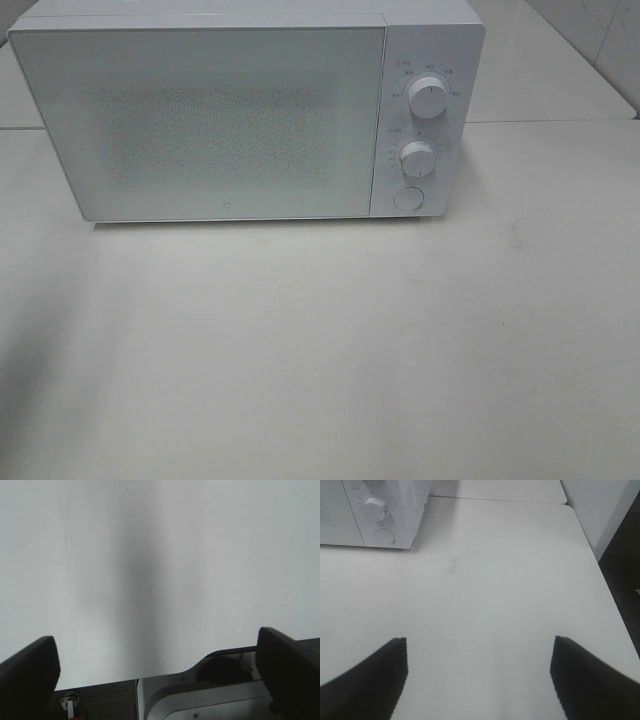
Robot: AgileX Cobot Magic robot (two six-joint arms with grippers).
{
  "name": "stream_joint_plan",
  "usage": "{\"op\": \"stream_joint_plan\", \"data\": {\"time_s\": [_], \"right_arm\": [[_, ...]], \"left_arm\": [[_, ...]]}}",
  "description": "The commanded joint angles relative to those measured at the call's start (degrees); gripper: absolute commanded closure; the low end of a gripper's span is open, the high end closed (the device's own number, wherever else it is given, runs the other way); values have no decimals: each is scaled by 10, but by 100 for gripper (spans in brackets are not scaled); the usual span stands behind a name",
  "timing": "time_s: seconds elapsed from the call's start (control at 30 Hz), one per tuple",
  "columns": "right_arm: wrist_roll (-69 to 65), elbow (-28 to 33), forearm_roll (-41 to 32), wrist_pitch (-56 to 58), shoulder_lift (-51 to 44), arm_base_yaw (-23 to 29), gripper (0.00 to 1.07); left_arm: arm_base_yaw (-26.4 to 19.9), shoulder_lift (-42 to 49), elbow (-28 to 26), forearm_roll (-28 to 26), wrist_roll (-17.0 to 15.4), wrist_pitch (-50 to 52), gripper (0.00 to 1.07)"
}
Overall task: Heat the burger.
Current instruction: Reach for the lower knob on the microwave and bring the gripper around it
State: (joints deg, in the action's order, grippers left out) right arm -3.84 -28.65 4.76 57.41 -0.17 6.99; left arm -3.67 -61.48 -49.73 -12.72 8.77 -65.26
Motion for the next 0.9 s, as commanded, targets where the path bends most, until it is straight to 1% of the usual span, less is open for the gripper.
{"op": "stream_joint_plan", "data": {"time_s": [0.03, 0.1, 0.13, 0.17, 0.2, 0.23, 0.3, 0.33, 0.37, 0.4, 0.43, 0.47, 0.5, 0.53, 0.57, 0.63, 0.7, 0.73, 0.8, 0.9], "right_arm": [[-4, 1, 3, -5, -19, -3, 31], [-4, 1, 3, -5, -19, -3, 31], [-4, 1, 3, -5, -19, -3, 31], [-4, 1, 3, -5, -19, -3, 31], [-4, 1, 3, -5, -19, -3, 31], [-4, 1, 3, -5, -19, -3, 31], [-4, 1, 3, -5, -19, -3, 31], [-4, 1, 3, -5, -19, -3, 31], [-4, 1, 3, -5, -19, -3, 31], [-4, 1, 3, -5, -19, -3, 31], [-4, 1, 3, -5, -19, -3, 31], [-4, 1, 3, -5, -19, -3, 31], [-4, 1, 3, -5, -19, -3, 31], [-4, 1, 3, -5, -19, -3, 31], [-4, 1, 3, -5, -19, -3, 31], [-4, 1, 3, -5, -19, -3, 31], [-4, 1, 3, -5, -19, -3, 31], [-4, 1, 3, -5, -19, -3, 31], [-4, 1, 3, -5, -19, -3, 31], [-4, 1, 3, -5, -19, -3, 31]], "left_arm": [[-1, 36, 21, 3, -3, 6, 6], [-1, 80, 48, 18, -10, 7, 6], [-1, 80, 48, 18, -10, 7, 6], [-1, 113, 68, 32, -25, 13, 6], [-1, 131, 79, 37, -32, 18, 6], [-1, 131, 79, 37, -32, 18, 6], [-1, 184, 111, 48, -38, 32, 6], [-1, 184, 111, 48, -38, 32, 6], [-1, 220, 133, 52, -40, 37, 6], [-1, 241, 143, 54, -40, 39, 6], [-1, 241, 143, 54, -40, 39, 6], [-1, 277, 161, 54, -42, 46, 6], [-1, 297, 167, 53, -44, 49, 6], [-1, 297, 167, 53, -44, 49, 6], [-1, 336, 179, 53, -48, 54, 6], [-1, 352, 183, 52, -48, 57, 6], [-1, 401, 190, 52, -50, 52, 6], [-1, 401, 190, 52, -50, 52, 6], [-1, 457, 202, 51, -51, 37, 6], [-1, 469, 201, 52, -52, 37, 6]]}}
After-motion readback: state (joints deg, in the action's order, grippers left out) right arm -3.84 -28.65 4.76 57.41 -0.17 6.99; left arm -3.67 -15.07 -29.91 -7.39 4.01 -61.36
